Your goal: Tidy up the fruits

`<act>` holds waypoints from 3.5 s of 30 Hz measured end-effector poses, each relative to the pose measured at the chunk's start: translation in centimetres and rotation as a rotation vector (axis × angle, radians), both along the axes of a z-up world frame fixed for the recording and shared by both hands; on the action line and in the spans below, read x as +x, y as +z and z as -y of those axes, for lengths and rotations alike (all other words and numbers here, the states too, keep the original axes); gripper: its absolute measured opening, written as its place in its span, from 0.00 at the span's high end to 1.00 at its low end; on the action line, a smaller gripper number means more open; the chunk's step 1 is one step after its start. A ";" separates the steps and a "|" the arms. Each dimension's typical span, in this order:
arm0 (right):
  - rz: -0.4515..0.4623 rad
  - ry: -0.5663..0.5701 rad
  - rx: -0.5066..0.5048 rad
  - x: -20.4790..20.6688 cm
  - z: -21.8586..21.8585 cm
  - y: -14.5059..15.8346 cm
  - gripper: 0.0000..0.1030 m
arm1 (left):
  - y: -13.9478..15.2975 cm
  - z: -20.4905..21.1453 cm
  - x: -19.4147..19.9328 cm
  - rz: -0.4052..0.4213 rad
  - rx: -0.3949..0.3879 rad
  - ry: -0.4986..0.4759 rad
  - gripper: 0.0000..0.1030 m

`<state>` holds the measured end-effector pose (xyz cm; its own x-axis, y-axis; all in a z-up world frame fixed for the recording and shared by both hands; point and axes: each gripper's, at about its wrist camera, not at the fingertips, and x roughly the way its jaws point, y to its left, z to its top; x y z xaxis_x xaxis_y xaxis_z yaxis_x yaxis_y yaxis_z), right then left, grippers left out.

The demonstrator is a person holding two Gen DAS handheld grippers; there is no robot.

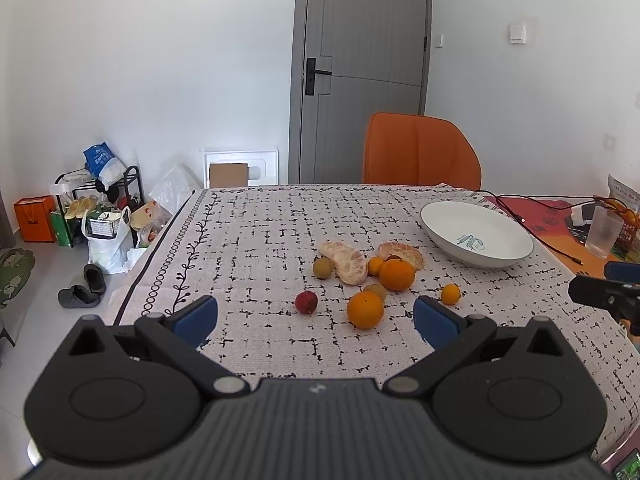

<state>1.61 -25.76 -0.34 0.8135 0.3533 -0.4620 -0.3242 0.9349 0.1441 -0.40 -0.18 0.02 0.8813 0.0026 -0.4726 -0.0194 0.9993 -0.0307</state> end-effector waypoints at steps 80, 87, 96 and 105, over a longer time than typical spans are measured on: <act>-0.089 0.081 0.046 7.2 -1.1 -5.3 0.09 | -5.2 1.1 8.0 -0.121 -0.028 -0.121 0.25; -0.120 0.093 0.053 8.8 -1.4 -6.0 0.10 | -6.0 1.3 9.9 -0.163 -0.056 -0.140 0.39; -0.145 0.099 0.050 10.1 -1.7 -6.7 0.14 | -7.2 1.9 11.6 -0.209 -0.076 -0.162 0.53; -0.165 0.120 0.027 11.3 -2.5 -7.1 0.16 | -7.3 1.8 11.9 -0.197 -0.099 -0.182 0.66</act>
<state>12.94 -23.24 -7.45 0.6792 0.4571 -0.5742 -0.4028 0.8862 0.2290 11.52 -2.03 -7.32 0.7541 -0.2020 -0.6250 0.1451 0.9793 -0.1414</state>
